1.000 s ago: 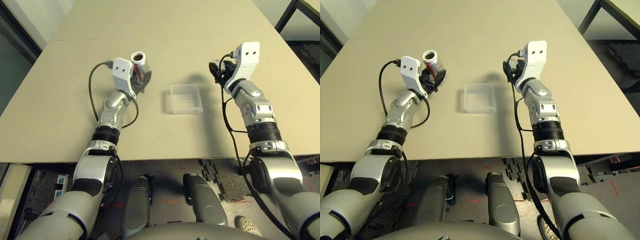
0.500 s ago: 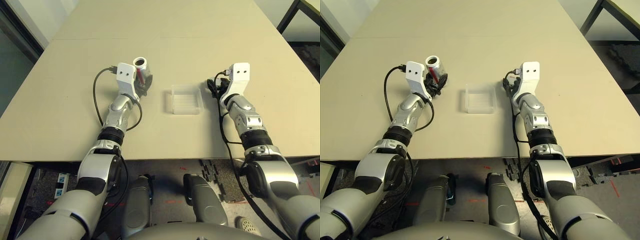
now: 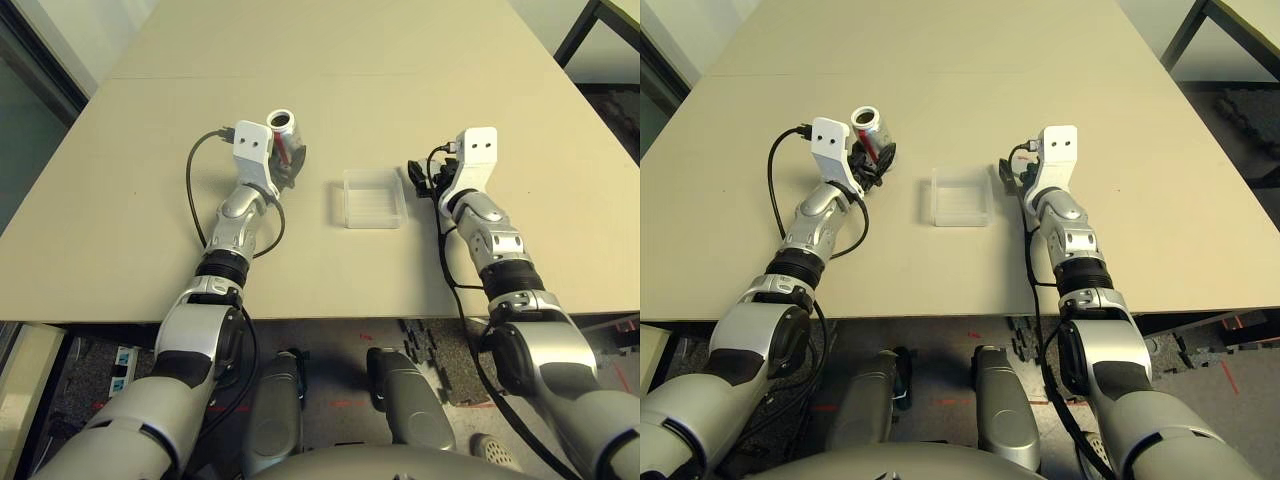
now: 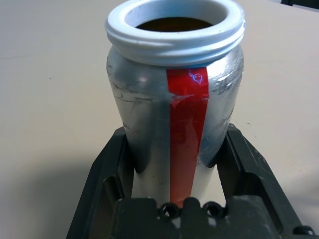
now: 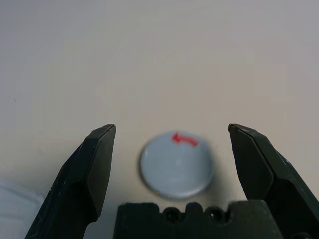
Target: Pour the medicine from the bottle into the box.
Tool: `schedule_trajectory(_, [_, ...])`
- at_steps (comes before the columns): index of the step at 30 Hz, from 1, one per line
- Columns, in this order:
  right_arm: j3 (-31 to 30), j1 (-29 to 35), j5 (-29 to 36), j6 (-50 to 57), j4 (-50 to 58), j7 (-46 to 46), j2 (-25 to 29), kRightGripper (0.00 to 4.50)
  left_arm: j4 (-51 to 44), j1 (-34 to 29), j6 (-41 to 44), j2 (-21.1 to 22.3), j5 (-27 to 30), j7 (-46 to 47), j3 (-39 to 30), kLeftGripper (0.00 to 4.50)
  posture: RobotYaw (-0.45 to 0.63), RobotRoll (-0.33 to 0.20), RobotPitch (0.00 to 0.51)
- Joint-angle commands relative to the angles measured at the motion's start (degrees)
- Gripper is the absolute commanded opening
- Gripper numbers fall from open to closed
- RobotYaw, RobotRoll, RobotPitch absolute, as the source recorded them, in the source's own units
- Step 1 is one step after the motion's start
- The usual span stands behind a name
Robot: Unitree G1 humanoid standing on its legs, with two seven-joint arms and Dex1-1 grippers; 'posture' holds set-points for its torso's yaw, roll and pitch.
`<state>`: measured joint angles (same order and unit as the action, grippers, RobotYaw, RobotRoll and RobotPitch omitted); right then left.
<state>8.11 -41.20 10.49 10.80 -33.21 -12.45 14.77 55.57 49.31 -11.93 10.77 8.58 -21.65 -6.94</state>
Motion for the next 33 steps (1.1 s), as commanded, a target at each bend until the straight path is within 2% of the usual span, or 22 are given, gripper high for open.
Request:
schedule_trajectory(1, [1.19,3.02,1.68,9.15,11.93,-1.21,3.50,4.50,2.38,1.15,0.14,1.61,-0.11,-0.19,-1.05,2.53,-0.12,0.000,0.161])
schedule_trajectory(7, [0.99,8.77,8.37,32.93,36.84,-7.85,13.83,4.50,7.83,4.50,0.33,5.69,-0.79,1.17,-2.48,2.53,-0.14,0.000,0.160])
schedule_trajectory(9, [-0.79,12.16,11.69,39.13,44.12,-14.45,20.29,4.50,10.03,6.40,-0.20,8.19,-2.13,2.54,-2.16,2.53,-0.14,0.000,0.160])
schedule_trajectory(11, [-2.86,15.65,13.72,42.78,49.47,-19.85,26.37,4.50,11.48,8.95,-2.67,11.62,-6.90,3.00,1.29,2.53,-0.15,0.000,0.161])
schedule_trajectory(14, [-4.45,18.81,16.31,46.20,54.03,-23.60,30.08,4.50,12.44,15.27,-6.90,15.53,-15.50,-0.19,8.95,2.53,-0.15,0.000,0.164])
schedule_trajectory(16, [-5.75,19.29,17.31,47.43,55.36,-24.79,30.02,4.50,12.62,20.07,-11.91,17.24,-22.63,-3.91,15.93,2.53,-0.15,0.000,0.166])
schedule_trajectory(19, [-7.39,19.16,17.65,48.36,55.70,-25.25,29.16,4.50,13.26,25.69,-18.50,18.29,-29.49,-7.58,23.01,2.53,-0.15,0.000,0.166])
schedule_trajectory(22, [-10.86,17.85,14.43,45.24,51.69,-23.80,26.71,4.50,13.03,31.43,-27.66,18.08,-38.93,-10.10,32.35,2.53,-0.15,0.000,0.161])
schedule_trajectory(25, [-13.23,16.10,12.03,42.62,47.85,-23.13,24.14,4.50,13.19,34.94,-34.08,17.81,-49.84,-6.43,42.09,2.53,-0.15,0.000,0.153])
schedule_trajectory(28, [-14.94,14.61,10.03,40.17,44.68,-23.08,22.03,4.50,13.43,38.09,-36.14,16.09,-61.91,0.76,52.46,2.53,-0.14,0.000,0.145])
schedule_trajectory(33, [-15.28,12.82,8.60,37.73,41.73,-22.68,18.50,4.50,15.38,39.89,-34.96,11.72,-73.08,9.42,62.72,2.53,-0.16,0.000,0.138])
